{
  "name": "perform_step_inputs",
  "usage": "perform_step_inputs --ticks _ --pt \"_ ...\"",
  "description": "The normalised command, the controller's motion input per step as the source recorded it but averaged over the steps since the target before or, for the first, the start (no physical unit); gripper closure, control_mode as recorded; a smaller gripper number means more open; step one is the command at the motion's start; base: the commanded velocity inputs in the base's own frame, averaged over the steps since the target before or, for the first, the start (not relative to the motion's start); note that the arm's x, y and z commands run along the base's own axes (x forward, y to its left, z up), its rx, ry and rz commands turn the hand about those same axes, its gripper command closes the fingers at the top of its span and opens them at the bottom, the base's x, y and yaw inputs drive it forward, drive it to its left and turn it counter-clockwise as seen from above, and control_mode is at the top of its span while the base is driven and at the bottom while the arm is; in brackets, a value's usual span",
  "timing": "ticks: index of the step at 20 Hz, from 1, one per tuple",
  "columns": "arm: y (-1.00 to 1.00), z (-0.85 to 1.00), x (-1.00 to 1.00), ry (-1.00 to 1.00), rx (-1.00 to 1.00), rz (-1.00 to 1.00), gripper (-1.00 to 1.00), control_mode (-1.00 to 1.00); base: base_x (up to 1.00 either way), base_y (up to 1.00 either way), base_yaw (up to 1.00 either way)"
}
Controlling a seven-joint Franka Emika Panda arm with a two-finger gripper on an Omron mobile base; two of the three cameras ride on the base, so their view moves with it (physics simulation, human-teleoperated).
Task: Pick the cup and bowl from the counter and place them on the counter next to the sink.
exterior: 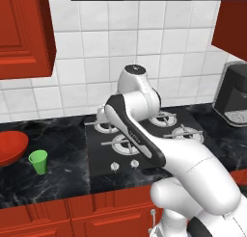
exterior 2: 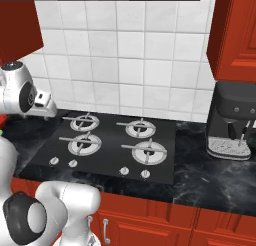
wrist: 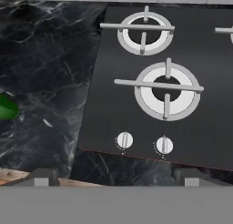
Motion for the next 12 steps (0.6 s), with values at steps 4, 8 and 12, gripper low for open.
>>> perform_step_inputs --ticks 4,8,12 --pt "0.36 -0.09 0.0 0.18 0.03 -0.02 -1.0 -1.0 0.0 0.0 0.0" --pt "0.2 -0.24 0.0 0.27 0.04 0.0 -1.0 -1.0 0.0 0.0 0.0" --pt "0.12 -0.2 0.0 0.17 0.01 0.0 -1.0 -1.0 0.0 0.0 0.0"
